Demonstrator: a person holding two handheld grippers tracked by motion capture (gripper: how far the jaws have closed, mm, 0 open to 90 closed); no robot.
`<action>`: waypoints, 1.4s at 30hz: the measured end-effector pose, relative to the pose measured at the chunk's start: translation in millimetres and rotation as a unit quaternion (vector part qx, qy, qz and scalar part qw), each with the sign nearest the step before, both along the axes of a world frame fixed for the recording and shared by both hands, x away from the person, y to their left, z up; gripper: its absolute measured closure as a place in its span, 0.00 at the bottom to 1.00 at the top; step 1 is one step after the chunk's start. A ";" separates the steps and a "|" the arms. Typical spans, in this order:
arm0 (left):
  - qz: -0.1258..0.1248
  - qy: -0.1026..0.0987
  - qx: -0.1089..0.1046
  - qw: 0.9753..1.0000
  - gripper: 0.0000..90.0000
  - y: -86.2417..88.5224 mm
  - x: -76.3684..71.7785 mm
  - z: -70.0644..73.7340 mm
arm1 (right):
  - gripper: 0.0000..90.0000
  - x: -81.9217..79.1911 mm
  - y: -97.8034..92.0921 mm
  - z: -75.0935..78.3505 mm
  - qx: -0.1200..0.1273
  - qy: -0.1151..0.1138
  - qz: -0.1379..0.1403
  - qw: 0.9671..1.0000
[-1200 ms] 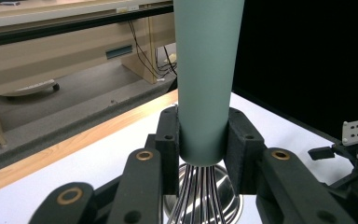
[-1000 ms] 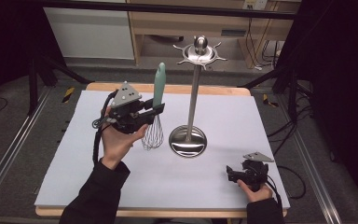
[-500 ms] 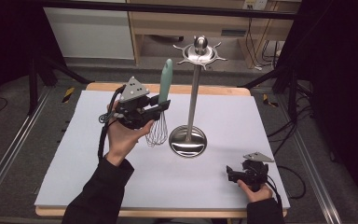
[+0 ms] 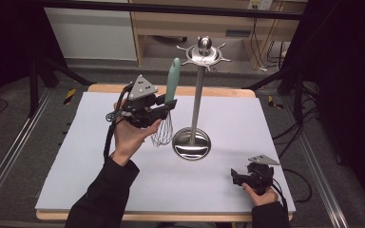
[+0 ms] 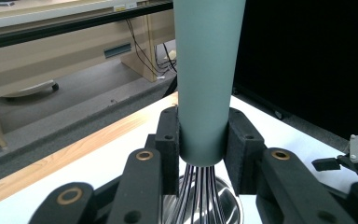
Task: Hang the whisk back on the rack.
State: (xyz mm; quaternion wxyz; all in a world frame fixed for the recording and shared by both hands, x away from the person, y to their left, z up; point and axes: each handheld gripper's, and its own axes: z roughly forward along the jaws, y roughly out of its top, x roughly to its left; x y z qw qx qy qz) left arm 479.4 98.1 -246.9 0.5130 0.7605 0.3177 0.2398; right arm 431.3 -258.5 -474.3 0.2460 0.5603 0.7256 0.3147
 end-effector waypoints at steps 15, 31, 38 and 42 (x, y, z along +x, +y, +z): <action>0.004 0.005 0.012 1.000 0.76 -8.1 4.4 1.4 | 0.08 -0.1 0.0 0.1 0.002 0.000 0.001 1.000; 0.007 0.010 0.017 1.000 0.76 -19.0 13.2 0.6 | 0.08 -0.3 -0.4 0.6 0.004 0.000 0.003 1.000; 0.005 0.012 0.013 1.000 0.76 -22.3 15.8 -2.0 | 0.08 -0.4 -0.4 0.6 0.004 0.000 0.004 1.000; 0.007 0.011 0.010 1.000 0.76 -24.5 17.0 -3.4 | 0.08 -0.3 -0.4 0.6 0.005 0.000 0.004 1.000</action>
